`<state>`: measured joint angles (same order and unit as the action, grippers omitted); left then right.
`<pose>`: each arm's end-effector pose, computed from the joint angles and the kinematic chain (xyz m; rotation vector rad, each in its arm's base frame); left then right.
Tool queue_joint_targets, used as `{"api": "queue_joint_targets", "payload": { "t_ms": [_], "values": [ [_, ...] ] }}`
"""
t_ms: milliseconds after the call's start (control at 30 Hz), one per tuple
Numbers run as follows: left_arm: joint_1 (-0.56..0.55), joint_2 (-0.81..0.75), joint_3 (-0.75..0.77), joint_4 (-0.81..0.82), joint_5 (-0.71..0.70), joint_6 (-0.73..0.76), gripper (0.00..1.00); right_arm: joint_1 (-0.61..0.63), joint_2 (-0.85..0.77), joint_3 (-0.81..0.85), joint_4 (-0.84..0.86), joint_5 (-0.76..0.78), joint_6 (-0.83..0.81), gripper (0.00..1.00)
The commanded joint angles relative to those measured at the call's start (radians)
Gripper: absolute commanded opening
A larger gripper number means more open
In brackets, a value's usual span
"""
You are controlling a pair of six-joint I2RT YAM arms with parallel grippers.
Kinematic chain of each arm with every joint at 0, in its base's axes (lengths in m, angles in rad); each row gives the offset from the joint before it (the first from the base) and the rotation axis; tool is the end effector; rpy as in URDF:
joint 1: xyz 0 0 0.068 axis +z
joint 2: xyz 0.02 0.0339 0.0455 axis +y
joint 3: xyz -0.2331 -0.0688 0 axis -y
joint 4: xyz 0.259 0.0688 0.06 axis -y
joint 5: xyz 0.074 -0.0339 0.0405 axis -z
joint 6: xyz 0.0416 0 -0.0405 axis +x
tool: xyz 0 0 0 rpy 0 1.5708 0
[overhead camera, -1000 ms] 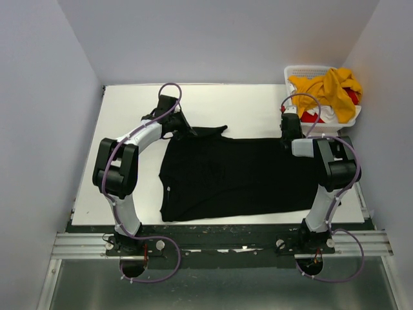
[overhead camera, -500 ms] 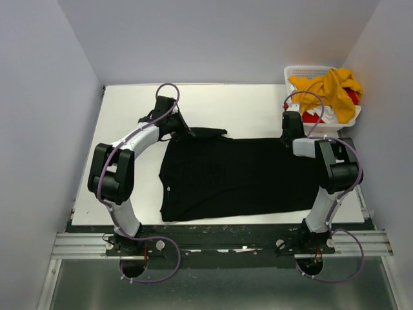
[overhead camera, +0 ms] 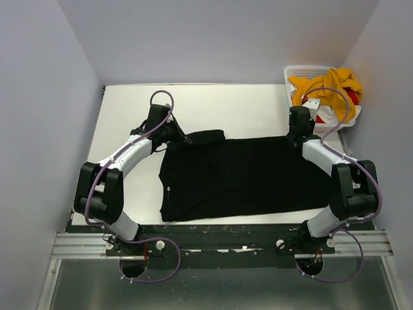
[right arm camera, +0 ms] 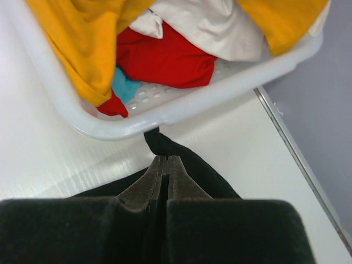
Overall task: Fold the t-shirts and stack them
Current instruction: Grab the side of the flattened tshirt furthest away from the robot with both arms, then fold the other side of the tshirt into a rectangle
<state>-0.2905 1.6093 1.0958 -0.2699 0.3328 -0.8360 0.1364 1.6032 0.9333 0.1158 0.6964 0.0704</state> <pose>0.3452 -0.1174 0.1915 -0.5045 2.4496 -0.9076 0.3582 0.0222 0.1770 0.3380 2.0104 -0.6065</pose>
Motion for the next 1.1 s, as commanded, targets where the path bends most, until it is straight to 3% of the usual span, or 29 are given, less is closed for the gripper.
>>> {"api": "queue_joint_targets", "payload": {
  "t_ms": [0,367,600,1067],
  "values": [
    [-0.013,-0.141,-0.082,0.017,-0.012,-0.015,0.0,0.002,-0.064,-0.024,-0.156,0.081,0.156,0.01],
    [-0.038,-0.497,-0.305,-0.061,0.002,-0.084,0.0,0.003,-0.156,0.012,-0.354,0.14,0.297,0.01],
    [-0.047,-0.749,-0.311,-0.232,-0.076,-0.116,0.0,0.002,-0.185,0.061,-0.465,0.148,0.316,0.01],
    [-0.064,-1.003,-0.346,-0.448,-0.096,-0.158,0.0,0.002,-0.238,0.114,-0.701,0.141,0.393,0.01]
  ]
}}
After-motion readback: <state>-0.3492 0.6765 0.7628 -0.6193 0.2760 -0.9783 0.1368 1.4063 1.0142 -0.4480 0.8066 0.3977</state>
